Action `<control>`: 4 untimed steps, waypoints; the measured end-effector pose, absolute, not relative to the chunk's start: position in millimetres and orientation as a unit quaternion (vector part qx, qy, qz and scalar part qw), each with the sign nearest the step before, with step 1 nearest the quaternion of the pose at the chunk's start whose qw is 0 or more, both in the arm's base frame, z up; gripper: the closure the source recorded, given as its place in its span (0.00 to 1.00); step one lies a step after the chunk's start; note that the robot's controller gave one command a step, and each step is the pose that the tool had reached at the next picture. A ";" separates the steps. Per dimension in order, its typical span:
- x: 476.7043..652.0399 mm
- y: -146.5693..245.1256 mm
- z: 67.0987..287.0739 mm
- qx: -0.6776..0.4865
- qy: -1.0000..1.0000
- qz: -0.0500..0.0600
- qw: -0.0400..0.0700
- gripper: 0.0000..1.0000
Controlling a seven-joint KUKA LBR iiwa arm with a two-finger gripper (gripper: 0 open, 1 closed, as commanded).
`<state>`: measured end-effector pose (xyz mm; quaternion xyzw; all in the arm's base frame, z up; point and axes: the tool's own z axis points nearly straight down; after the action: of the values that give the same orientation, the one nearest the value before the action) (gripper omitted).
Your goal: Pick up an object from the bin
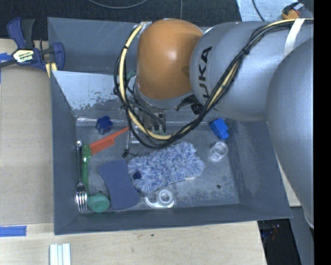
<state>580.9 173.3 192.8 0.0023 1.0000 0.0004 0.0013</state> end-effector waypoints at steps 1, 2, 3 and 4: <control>574.1 162.4 181.8 0.000 1.000 0.001 0.003 0.00; 575.9 163.4 162.8 -0.032 0.999 0.002 0.005 0.00; 557.3 136.1 145.8 -0.023 1.000 0.000 0.003 0.00; 583.5 148.8 136.4 -0.025 1.000 0.003 0.009 0.00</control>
Offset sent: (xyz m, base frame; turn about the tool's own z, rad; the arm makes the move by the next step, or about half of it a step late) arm -0.0057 -0.0095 -0.0303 -0.0682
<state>583.5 148.8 136.4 -0.0246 0.9997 0.0026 0.0086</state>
